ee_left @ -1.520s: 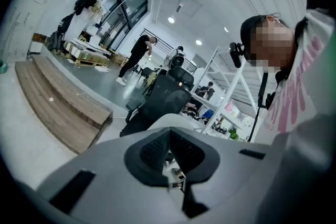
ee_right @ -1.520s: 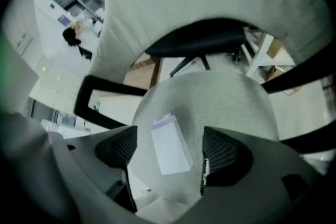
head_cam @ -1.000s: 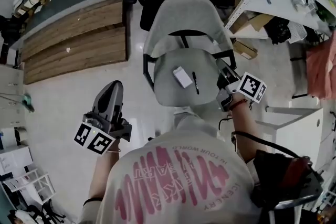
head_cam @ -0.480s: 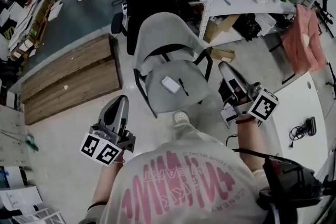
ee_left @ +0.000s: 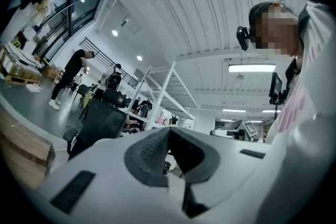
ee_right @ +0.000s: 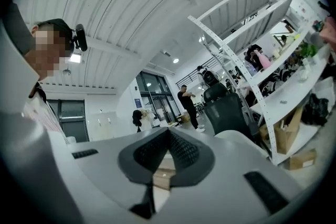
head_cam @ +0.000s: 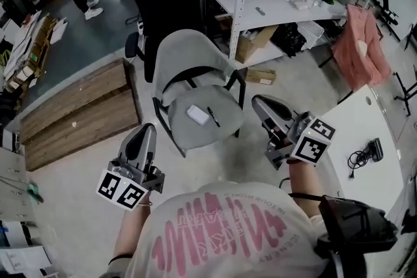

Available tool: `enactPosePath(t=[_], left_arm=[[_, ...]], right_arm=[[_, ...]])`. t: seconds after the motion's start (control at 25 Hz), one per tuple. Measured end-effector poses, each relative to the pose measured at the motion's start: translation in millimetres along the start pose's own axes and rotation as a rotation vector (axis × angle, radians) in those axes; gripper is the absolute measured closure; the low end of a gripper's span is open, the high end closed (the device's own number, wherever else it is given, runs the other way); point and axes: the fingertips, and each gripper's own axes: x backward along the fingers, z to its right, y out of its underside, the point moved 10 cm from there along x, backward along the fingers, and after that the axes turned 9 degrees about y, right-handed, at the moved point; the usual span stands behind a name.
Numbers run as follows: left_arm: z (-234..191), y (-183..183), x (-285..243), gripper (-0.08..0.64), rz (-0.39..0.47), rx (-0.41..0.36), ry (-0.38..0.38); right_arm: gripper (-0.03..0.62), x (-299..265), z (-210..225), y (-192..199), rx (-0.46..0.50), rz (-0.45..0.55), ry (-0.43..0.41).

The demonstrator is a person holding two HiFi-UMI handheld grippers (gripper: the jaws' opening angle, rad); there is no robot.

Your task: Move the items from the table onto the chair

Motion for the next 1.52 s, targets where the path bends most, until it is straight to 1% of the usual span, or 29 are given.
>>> enactPosePath(t=[0.2, 0.32, 0.44, 0.52, 0.64, 0.76, 0.88, 1.0, 1.08, 1.16, 1.2, 1.28, 1.36, 1.44, 1.52], left_arm=[[15.0, 10.1, -2.2, 0.551, 0.000, 0.006, -0.020], [18.3, 9.7, -3.7, 0.551, 0.013, 0.008, -0.023], [21.5, 8.2, -6.0, 0.551, -0.016, -0.022, -0.010], [21.2, 9.8, -6.9, 0.551, -0.022, -0.013, -0.008], [21.0, 9.6, -12.3, 0.551, -0.008, 0.031, 0.036], [24.8, 7.0, -27.7, 0.551, -0.038, 0.002, 0.095], [24.7, 9.0, -48.9, 0.551, -0.084, -0.016, 0.168], [20.6, 20.2, -71.1, 0.551, -0.120, 0.004, 0.235], [15.5, 28.3, -93.9, 0.551, -0.145, 0.032, 0.304], [13.4, 38.6, -118.4, 0.551, -0.161, 0.056, 0.378], [14.8, 44.2, -128.9, 0.551, -0.160, 0.066, 0.402], [22.3, 54.1, -146.6, 0.551, -0.158, 0.091, 0.436], [34.7, 60.9, -164.7, 0.551, -0.173, 0.111, 0.475], [49.9, 66.0, -185.6, 0.551, -0.196, 0.120, 0.515], [64.8, 73.2, -206.0, 0.551, -0.216, 0.139, 0.534]], right_arm=[[0.577, 7.0, 5.8, -0.4, 0.023, -0.033, -0.025], [0.577, 10.1, 8.5, -0.9, 0.046, -0.049, -0.020], [0.577, 10.8, 7.0, -0.5, 0.064, -0.060, -0.013], [0.577, 12.0, 6.9, 1.5, 0.068, -0.065, -0.007], [0.577, 18.1, 7.6, 1.1, 0.051, -0.054, 0.010], [0.577, 31.0, 9.1, -3.7, 0.044, -0.031, 0.051], [0.577, 47.8, 11.3, -8.2, 0.052, -0.005, 0.131], [0.577, 64.7, 20.7, -11.4, 0.042, 0.026, 0.211], [0.577, 87.0, 25.2, -12.9, 0.032, 0.060, 0.302], [0.577, 119.5, 28.3, -10.9, 0.033, 0.107, 0.413], [0.577, 137.4, 31.0, -9.4, 0.034, 0.132, 0.467], [0.577, 175.1, 37.9, -8.4, 0.033, 0.187, 0.574], [0.575, 214.2, 44.6, -13.7, 0.023, 0.252, 0.670], [0.575, 250.5, 51.5, -25.4, 0.015, 0.305, 0.743], [0.575, 280.9, 58.8, -35.2, 0.014, 0.326, 0.803]])
